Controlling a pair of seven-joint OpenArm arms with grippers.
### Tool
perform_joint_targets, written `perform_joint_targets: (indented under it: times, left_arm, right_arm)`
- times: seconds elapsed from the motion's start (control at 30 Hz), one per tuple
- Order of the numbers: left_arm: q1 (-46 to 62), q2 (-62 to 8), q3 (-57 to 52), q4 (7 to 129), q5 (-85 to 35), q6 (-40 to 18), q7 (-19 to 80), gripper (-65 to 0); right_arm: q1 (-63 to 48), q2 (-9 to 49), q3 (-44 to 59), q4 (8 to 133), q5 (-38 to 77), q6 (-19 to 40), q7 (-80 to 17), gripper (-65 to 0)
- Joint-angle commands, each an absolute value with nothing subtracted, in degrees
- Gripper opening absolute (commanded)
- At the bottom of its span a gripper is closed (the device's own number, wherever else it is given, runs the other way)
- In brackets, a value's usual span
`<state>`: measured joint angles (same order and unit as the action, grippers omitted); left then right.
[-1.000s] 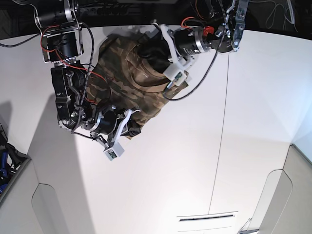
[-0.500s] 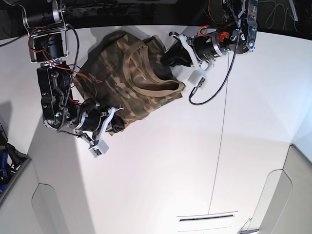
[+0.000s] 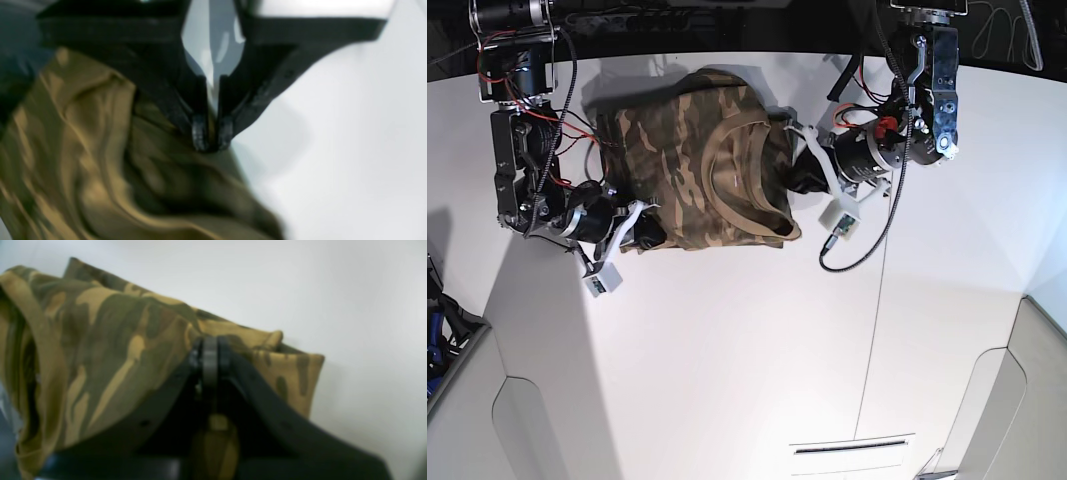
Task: Fold the T-shirt properly
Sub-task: 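Press and tuck the bundle edges with both grippers to square it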
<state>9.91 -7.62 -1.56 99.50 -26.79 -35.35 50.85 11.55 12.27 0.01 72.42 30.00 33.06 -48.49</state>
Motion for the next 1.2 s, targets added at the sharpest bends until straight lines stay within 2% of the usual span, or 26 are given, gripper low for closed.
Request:
perform_joint_targets:
  times: [0.0, 0.07, 0.23, 0.4, 0.6, 0.8, 1.17]
  left_arm:
    - [8.78, -7.84, -1.87, 100.31, -28.03, -35.22, 49.28, -59.4]
    - [8.4, -7.84, -2.72, 100.64, -29.91, -35.29, 49.32, -59.4]
    - [11.11, -7.81, -5.58, 108.03, -39.72, -40.0, 53.04, -59.4]
    - [18.0, -7.81, -4.73, 114.98, -45.67, -40.0, 55.92, -59.4]
    - [22.59, -7.77, 3.27, 114.3, -43.75, -40.0, 53.71, -59.4]
    - [22.11, -7.64, 10.28, 109.38, -35.03, -40.0, 47.81, -59.4]
    - [12.05, -7.64, 9.74, 95.85, -29.1, -38.09, 47.37, -59.4]
  right_arm:
    - [12.21, 12.69, 1.3, 73.3, 30.22, 33.34, -48.66, -65.0]
    - [11.99, 12.69, 3.55, 73.3, 31.2, 33.47, -48.66, -65.0]
    - [11.9, 12.69, 7.84, 73.3, 33.8, 33.5, -48.62, -65.0]
    - [11.97, 12.6, 8.4, 73.3, 34.09, 33.47, -46.96, -65.0]
    - [13.3, 12.34, 8.4, 73.28, 33.8, 33.47, -43.48, -65.0]
    - [15.73, 11.2, 8.36, 73.28, 33.39, 33.47, -43.59, -65.0]
    - [15.4, 10.31, 8.12, 73.23, 32.36, 33.47, -48.47, -65.0]
